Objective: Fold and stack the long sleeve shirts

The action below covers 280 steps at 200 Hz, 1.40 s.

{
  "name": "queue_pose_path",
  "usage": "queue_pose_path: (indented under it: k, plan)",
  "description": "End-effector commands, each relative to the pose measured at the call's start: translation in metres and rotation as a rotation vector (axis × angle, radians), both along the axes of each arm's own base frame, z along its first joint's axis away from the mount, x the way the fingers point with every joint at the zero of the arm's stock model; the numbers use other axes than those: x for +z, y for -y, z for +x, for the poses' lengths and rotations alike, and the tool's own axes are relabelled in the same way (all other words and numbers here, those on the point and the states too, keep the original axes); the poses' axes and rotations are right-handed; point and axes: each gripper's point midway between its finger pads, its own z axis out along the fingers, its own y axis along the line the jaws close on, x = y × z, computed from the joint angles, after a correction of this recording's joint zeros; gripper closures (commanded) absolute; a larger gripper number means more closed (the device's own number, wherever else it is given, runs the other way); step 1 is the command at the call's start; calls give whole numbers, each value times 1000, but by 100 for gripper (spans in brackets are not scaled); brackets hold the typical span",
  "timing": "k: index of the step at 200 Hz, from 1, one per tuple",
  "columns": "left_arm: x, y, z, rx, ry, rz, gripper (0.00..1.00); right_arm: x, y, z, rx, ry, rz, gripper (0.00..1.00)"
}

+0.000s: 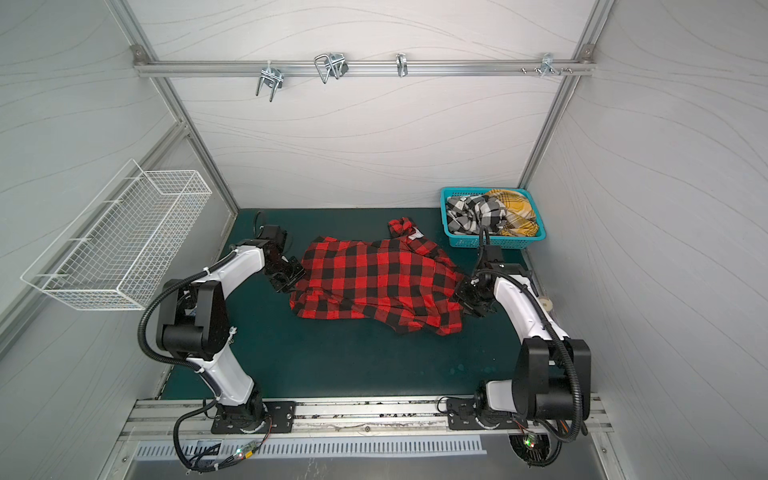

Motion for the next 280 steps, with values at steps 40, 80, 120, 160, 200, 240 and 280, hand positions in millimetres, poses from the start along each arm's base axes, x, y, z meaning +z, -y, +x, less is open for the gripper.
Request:
queue_pose_path:
  k: [40,80,120,160,200,240,280]
  plan:
    - [-22,13,-3,-47,-31,-48,62,6,-2,-6,1,13,4,49]
    - [-31,13,5,-57,-31,-42,67,6,-3,-10,8,10,8,49]
    - [-37,19,3,-51,-41,-73,87,5,-3,-11,6,9,5,44]
    - [-16,18,3,-48,11,-75,100,4,6,-15,9,-9,-51,27]
    - [49,24,3,-45,154,-116,100,9,20,-36,20,-21,-167,24]
    - [161,30,8,-45,475,-168,100,12,0,-67,106,-14,-231,16]
    - [248,37,6,-40,714,-211,100,-14,-23,-84,150,-57,-152,13]
